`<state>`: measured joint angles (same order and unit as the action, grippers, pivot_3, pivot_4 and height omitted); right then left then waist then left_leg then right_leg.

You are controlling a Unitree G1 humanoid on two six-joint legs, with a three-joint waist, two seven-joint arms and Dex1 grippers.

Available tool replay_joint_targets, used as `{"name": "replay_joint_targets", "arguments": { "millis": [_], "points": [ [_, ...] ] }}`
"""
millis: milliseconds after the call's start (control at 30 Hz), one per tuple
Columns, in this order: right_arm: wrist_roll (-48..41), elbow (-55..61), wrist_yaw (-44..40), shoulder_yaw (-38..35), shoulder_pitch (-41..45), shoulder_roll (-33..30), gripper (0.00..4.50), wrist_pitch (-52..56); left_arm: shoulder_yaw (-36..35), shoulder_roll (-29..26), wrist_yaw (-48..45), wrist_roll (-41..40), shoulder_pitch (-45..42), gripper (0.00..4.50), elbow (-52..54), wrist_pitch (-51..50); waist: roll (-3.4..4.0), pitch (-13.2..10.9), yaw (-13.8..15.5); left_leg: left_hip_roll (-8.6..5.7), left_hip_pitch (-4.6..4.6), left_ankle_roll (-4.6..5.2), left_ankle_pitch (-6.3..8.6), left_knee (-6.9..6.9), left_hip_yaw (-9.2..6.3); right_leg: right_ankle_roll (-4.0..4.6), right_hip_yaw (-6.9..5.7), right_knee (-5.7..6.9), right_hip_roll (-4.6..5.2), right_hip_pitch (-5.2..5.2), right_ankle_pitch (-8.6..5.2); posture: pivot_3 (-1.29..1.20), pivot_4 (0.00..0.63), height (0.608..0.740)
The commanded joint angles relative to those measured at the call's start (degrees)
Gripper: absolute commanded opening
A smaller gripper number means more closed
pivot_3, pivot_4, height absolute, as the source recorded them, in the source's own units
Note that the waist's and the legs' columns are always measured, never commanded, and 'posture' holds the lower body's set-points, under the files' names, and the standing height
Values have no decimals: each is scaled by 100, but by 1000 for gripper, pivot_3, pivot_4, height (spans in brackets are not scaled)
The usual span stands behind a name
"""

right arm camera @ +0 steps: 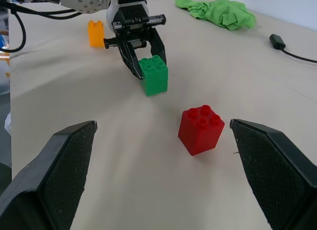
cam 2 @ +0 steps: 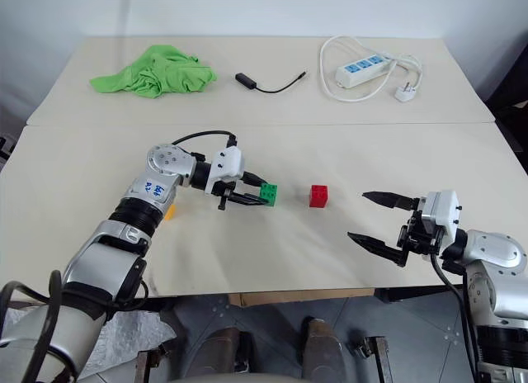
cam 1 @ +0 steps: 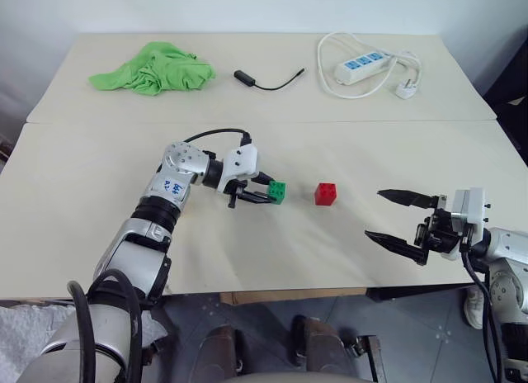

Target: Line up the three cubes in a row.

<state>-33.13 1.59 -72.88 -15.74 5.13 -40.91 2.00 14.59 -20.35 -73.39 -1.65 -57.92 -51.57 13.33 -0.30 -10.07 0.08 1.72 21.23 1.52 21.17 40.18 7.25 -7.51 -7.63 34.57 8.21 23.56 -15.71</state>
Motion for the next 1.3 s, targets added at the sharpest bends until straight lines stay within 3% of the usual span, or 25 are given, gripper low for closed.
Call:
{"name": "replay_joint_targets", "arguments": {
  "millis": [33,133,167,433,633,767,867,933,1033,1133,1300],
  "points": [
    [-91,188,45,-93,-29,-11,4500,0,-59,26,11,67,-90,1465,-14,-112,0,0,0,0,0,0,0,0,0,0,-1,0,0,0,0,0,150,740],
    [-86,186,62,-71,1,7,4500,16,-108,63,246,118,-141,1465,-153,-210,0,0,12,0,0,0,0,1,-2,0,-1,0,0,-2,0,0,150,740],
    [-92,184,68,-61,11,15,4500,27,-141,91,394,133,-166,2193,-195,-256,0,0,15,0,0,0,0,2,-3,0,-1,0,1,-3,0,0,150,740],
    [-123,153,-4,53,104,-4,4500,135,-257,3,-319,-161,-195,4471,384,-474,-2,-1,8,0,2,0,0,3,-4,0,-3,2,1,-1,0,0,150,740],
    [-58,-50,-67,220,378,-19,4500,275,-693,-447,-694,-578,-514,4471,1109,-786,-2,-1,-8,1,4,0,0,8,-6,0,-3,4,1,0,0,0,150,740],
    [-154,-195,-6,294,826,243,4500,219,-1645,-957,-1149,-1614,-97,4471,1735,-641,0,0,-52,6,-1,0,0,7,-15,0,1,6,1,1,0,0,150,740],
    [-80,-97,-94,499,930,356,4500,214,-2153,-1460,-1086,-1892,603,4471,2148,-698,4,0,-98,9,-7,0,0,6,-33,4,2,14,0,2,-2,0,150,740],
    [-184,179,-152,666,973,463,4500,299,-2871,-2011,-602,-2054,1659,4471,2606,-994,7,0,-153,8,-7,0,0,6,-35,4,2,16,0,2,-3,0,150,740],
    [-266,391,-221,838,1042,548,4500,390,-3781,-2342,110,-2327,2993,4471,3221,-1335,3,-6,-188,12,-9,0,0,-3,-43,5,7,16,1,13,-3,0,150,740],
    [-276,556,-339,1079,1205,631,4500,426,-4985,-2231,813,-2598,4883,4471,4127,-1647,0,-8,-173,23,-8,3,2,0,-51,5,5,23,19,11,-3,0,150,740],
    [-402,642,-488,1267,1528,707,4500,559,-5653,-1821,1128,-2714,6861,4471,4937,-1636,-5,-10,-26,10,-12,19,12,7,-64,3,4,22,44,-3,-1,0,150,740]
  ]
}}
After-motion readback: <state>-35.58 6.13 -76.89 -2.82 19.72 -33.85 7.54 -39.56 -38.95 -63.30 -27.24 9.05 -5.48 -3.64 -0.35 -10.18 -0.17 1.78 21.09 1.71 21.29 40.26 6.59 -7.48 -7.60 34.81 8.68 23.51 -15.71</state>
